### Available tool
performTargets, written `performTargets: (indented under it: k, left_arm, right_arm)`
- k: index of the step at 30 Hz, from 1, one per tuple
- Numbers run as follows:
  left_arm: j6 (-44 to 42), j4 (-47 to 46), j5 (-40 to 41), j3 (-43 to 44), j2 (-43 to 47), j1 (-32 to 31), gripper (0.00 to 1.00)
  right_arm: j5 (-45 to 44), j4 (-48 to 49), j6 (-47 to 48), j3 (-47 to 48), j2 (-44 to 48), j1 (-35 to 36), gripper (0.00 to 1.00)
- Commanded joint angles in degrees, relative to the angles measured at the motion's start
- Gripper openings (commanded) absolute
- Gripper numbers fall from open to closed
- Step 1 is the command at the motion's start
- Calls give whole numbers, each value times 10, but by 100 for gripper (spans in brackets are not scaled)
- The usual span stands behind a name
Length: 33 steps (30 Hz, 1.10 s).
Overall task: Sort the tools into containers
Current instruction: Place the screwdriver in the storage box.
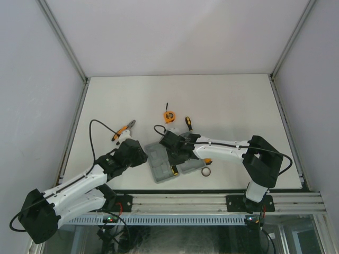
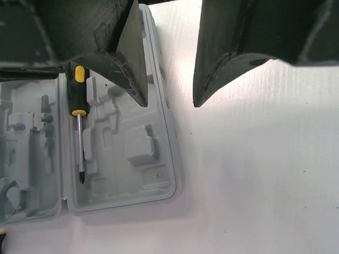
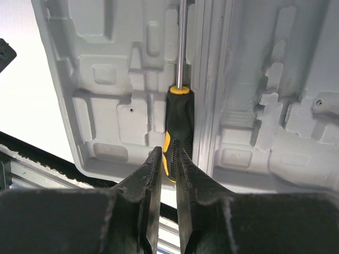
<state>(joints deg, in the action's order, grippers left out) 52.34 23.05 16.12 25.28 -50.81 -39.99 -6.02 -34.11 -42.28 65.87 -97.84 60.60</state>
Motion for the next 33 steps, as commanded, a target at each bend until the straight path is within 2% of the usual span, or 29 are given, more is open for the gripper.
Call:
performTargets:
  k: [1,9,16,20,27,29,33]
  left_arm:
    - [-21,-14,1,3,14,4,44]
    - [-46,5,26,22,45,3,44]
    - [-69,22,61,63,63,4,46]
    - [-83,30,80,83,73,4,47]
    - [-103,36,107,100,90,4,53]
    - [-106,38,114,104,92,4,56]
    - [-114,37,128,113,94,4,59]
  right_arm:
    - [-26,17,16,25,9,-1,14]
    - [-84,49,49,25,83,3,25]
    - [-89,131,109,-13,161,3,31]
    - [-98,164,122,-39,204,-5,38]
    - [-77,167,155,-73,268,-43,39]
    - [-70,165,145,-78,277,-58,46]
    - [-59,174,151,-91,294,-76,52]
